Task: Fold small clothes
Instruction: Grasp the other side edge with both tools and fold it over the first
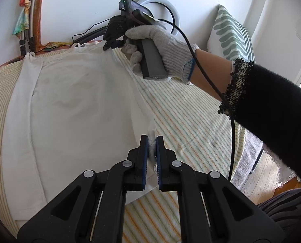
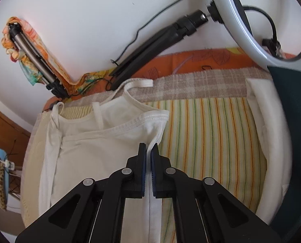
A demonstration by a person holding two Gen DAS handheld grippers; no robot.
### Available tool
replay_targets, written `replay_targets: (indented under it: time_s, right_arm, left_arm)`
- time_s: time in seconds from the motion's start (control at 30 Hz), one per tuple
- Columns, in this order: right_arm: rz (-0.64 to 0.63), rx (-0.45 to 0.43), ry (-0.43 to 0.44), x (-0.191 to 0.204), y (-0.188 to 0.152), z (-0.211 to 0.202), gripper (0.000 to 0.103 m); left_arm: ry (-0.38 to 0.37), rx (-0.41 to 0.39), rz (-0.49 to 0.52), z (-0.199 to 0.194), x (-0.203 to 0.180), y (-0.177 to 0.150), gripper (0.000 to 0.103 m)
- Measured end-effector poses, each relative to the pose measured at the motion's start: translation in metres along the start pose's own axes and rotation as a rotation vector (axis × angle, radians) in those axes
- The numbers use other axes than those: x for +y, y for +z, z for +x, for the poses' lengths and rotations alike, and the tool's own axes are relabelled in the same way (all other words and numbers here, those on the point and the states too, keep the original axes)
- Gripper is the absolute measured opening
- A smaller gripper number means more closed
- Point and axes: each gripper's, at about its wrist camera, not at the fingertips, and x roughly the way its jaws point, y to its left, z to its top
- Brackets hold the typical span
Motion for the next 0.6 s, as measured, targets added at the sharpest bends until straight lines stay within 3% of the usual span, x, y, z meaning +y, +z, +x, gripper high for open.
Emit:
replay_targets:
  time_s: [0.27,0.6]
  right_arm:
    - [-0.128,-0.036,-0.005,0.067,0.01,-0.011,0.002]
    - [-0.306,0.018,-0.07,0.152,0.003,0.032,0.002]
  left_arm:
    - [0.016,-0.037,-0.098,-0.027,0.028,-0.021,0.006]
    - [0.019,-0.024,-0.225,-0.036,0.066,-0.042,0.006]
